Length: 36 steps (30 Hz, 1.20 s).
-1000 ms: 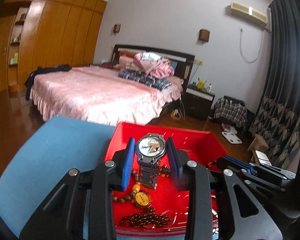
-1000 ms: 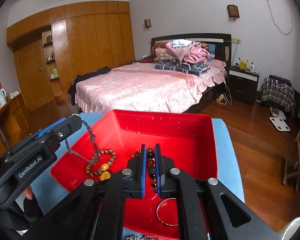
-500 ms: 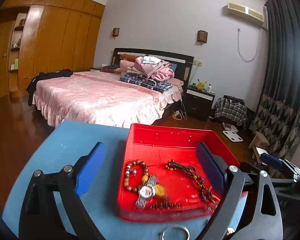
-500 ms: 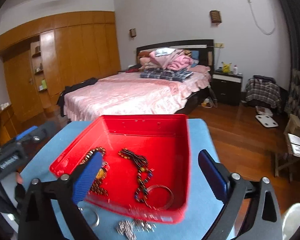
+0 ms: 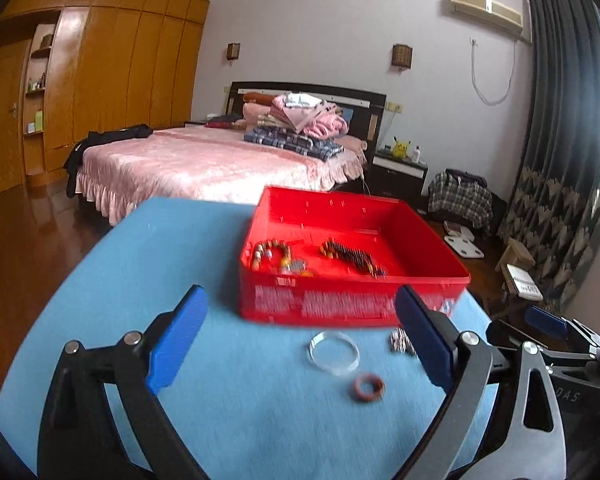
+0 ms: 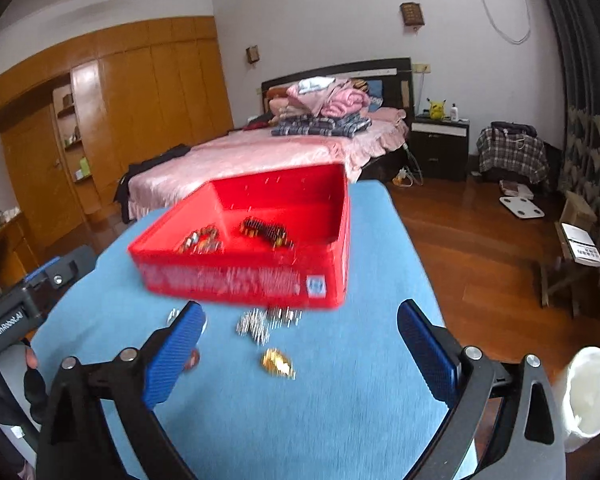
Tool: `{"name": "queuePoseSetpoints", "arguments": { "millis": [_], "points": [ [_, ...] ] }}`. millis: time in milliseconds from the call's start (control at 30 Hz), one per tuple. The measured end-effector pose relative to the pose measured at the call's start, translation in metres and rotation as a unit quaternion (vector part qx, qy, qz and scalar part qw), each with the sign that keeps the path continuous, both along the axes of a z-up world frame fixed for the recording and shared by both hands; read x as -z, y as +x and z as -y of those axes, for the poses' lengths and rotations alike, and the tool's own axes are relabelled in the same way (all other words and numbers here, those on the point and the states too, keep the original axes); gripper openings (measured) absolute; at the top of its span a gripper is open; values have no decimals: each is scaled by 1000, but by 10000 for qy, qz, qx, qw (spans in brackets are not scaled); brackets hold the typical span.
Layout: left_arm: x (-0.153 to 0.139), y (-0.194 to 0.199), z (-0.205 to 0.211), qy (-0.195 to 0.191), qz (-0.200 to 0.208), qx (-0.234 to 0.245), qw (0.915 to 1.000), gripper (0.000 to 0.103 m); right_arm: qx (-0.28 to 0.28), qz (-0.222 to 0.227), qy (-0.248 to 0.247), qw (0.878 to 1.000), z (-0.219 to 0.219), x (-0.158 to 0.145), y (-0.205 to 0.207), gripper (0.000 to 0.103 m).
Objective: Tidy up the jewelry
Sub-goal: 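Withdraw both open tools from the red tin toward the remaining jewelry, then grasp the brown ring with the left tool while the right tool grasps the gold pendant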
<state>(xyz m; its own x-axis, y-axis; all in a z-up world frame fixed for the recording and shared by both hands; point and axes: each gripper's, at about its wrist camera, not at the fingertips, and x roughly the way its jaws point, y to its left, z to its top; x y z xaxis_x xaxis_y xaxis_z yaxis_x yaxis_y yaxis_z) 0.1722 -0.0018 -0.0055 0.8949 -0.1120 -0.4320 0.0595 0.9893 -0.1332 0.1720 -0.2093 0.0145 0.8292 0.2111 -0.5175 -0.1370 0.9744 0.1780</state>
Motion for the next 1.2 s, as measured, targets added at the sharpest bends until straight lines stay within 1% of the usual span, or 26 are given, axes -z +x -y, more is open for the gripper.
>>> {"name": "queuePoseSetpoints", "arguments": {
  "millis": [100, 267, 367, 467, 500, 533, 600, 633, 767, 867, 933, 1000, 1133, 1200],
  "points": [
    [8, -6, 7, 30, -112, 52, 9999, 92, -52, -55, -79, 9999, -3, 8, -8, 96],
    [23, -8, 16, 112, -330, 105, 9993, 92, -161, -237, -35, 9996, -9, 17, -10, 95],
    [28, -7, 15, 112, -415, 83, 9990, 92, -267, -448, -22, 9986, -11, 26, -5, 94],
    [33, -6, 11, 152, -451, 29, 9989, 92, -396, -663, 5, 9970, -13, 33, 1, 84],
    [34, -6, 10, 151, -455, 12, 9988, 92, -450, -728, 60, 9963, -13, 35, 4, 76],
    [35, -6, 8, 149, -450, -12, 9989, 92, -494, -783, 93, 9957, -13, 37, 7, 73],
    [37, -6, 7, 164, -448, -38, 9989, 92, -572, -873, 106, 9945, -15, 40, 12, 60],
    [38, -6, 5, 172, -451, -52, 9988, 92, -597, -905, 85, 9941, -16, 41, 13, 57],
    [41, -5, 2, 145, -462, -84, 9988, 90, -673, -1018, -11, 9925, -23, 45, 20, 51],
    [43, -3, 1, 131, -506, -39, 9986, 82, -725, -1091, -53, 9914, -27, 47, 24, 45],
    [45, -2, 1, 138, -531, -14, 9985, 82, -795, -1146, -57, 9902, -30, 49, 27, 37],
    [45, -2, 1, 130, -525, -7, 9985, 82, -783, -1192, -110, 9897, -31, 51, 28, 34],
    [45, -1, 3, 110, -533, 14, 9985, 82, -740, -1222, -100, 9897, -31, 51, 26, 20],
    [45, 0, 4, 110, -549, 26, 9984, 82, -774, -1249, -57, 9891, -32, 52, 24, 19]
  ]
}}
